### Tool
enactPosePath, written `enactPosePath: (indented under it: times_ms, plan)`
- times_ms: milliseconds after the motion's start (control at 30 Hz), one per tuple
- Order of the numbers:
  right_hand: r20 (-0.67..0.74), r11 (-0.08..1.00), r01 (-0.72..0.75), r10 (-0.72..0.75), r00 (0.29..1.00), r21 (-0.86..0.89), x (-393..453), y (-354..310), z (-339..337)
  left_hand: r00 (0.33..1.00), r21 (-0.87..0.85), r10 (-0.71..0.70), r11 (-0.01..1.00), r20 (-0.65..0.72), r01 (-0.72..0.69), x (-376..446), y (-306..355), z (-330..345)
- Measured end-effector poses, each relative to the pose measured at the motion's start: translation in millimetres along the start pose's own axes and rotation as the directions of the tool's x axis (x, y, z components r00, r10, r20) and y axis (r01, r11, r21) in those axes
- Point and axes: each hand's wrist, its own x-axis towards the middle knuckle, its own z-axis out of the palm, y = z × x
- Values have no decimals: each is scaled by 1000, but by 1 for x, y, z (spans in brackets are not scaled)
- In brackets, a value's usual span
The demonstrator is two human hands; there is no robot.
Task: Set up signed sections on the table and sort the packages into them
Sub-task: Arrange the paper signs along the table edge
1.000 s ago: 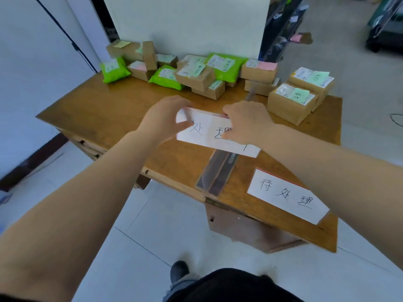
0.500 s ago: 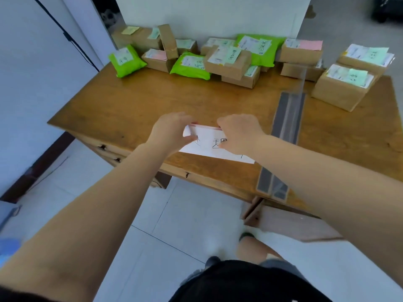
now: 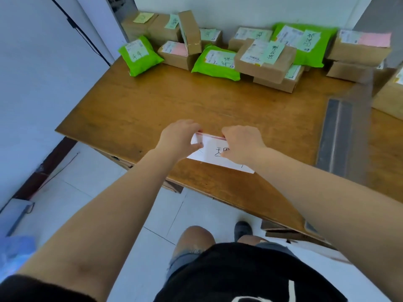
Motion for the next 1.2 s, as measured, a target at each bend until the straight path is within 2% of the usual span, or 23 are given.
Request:
enactPosePath:
  times_ms: [200,367,467,600,867,1100,1200]
  plan:
    - [42,997,-72,71,997,7,52,-46,10,995,-22,49,999,85,-47,22,-76,3]
    - [42,985,-174,173,984,21,89,-98,16,987,-34,123,992,103,-121,35,-143,-1]
    - [82,972,-235,233,969,19,98,-113,23,968,-46,183,983,174,-178,38,-164,1]
    - [111,956,-293,289,951,18,98,-117,19,957,-86,261,964,130,-251,40,-172,2]
    - [55,921,-390,389,920,-4,67,-110,-16,917,-107,393,917,75,-384,52,-151,-19]
    - [-22,880,-474,473,881,-44,-2,-70,-44,851,-142,525,841,-20,-523,46,-75,-33]
    - [-19,858,-511,510,860,-54,-34,-52,-44,824,-142,566,815,-11,-562,39,-38,-29]
